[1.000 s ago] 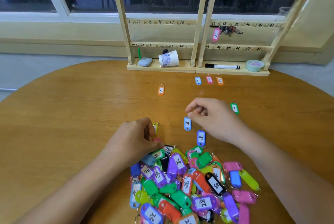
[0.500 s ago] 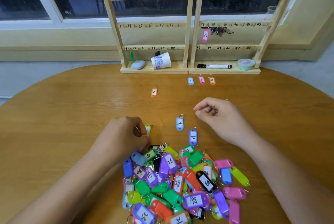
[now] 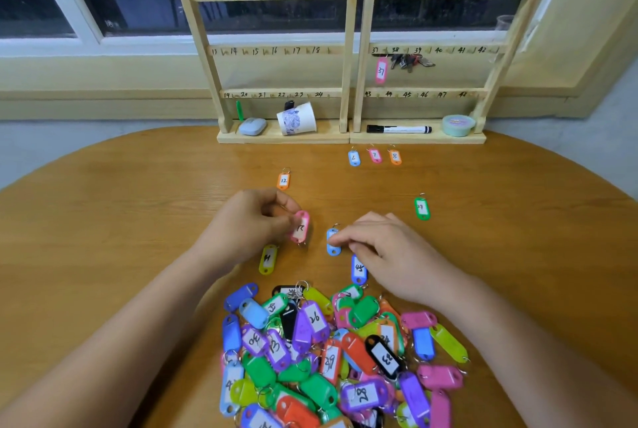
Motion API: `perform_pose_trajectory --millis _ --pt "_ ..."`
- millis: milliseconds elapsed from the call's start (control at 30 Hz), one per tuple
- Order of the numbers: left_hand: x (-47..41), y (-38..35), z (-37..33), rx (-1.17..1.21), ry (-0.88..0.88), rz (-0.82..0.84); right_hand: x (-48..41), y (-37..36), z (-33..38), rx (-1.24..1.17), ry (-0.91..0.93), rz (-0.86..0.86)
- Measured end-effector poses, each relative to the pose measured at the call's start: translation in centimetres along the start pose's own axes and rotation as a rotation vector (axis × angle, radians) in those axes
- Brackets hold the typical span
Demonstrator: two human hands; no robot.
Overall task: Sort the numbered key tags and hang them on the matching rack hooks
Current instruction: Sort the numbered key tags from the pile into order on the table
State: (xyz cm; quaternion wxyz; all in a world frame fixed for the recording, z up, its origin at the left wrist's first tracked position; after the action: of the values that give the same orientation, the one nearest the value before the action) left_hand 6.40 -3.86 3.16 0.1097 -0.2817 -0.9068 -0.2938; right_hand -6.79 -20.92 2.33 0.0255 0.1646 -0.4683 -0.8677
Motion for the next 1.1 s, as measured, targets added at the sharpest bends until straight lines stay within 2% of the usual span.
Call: perform_pose_trajectory --millis 133,233,367,500,567,667,833,967,1033,1100 --pt "-0.5 -0.1 1.0 -0.039 -0.031 -0.052 0.0 -0.1 -0.6 0.012 -0.016 -0.001" --pt "-0.6 -0.2 1.6 0.023 -0.046 -0.048 -0.1 -0.1 -0.4 0.038 0.01 -0.011" --pt "-0.1 -0.5 1.3 0.224 -0.073 -0.017 -0.1 1.0 -0.3 0.01 0.036 -0.173" --pt "0.4 -1.6 0.8 0.375 -0.093 0.045 0.1 1.5 -0.3 -0.263 -0.043 -0.352" --pt "0.8 -2.2 0.6 0.428 -0.094 0.071 -0.1 0.4 -0.3 -0.435 -0.083 -0.353" --pt "1.3 -2.9 0.3 0.47 -0.098 0.106 -0.3 -1.0 -0.3 -0.545 -0.099 -0.324" --pt "1.7 -3.2 0.0 0.406 -0.127 0.122 -0.2 -0.6 -0.8 -0.551 -0.106 -0.347" --pt "2.2 -3.3 -0.4 0.12 -0.215 0.115 0.0 0.7 -1.1 -0.575 -0.118 -0.416" --pt "2.6 -3.7 -0.7 0.022 -0.254 0.136 0.0 0.4 -0.8 -0.636 -0.131 -0.384" --pt "2.9 -3.7 -1.0 0.021 -0.278 0.119 -0.1 -0.4 -0.6 -0.689 -0.143 -0.328"
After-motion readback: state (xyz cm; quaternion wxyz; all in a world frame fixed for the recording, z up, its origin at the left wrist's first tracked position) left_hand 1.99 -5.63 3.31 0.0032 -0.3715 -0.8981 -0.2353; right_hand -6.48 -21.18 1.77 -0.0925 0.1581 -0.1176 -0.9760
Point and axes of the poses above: each hand's wrist, its own x-axis away from the middle knuckle, its own y-axis out of the back of the hand, z = x × y, the point moved 8 cm from there along -x, towards the middle knuckle, and after that the axes turned 15 degrees about y, right-handed, at the moved point
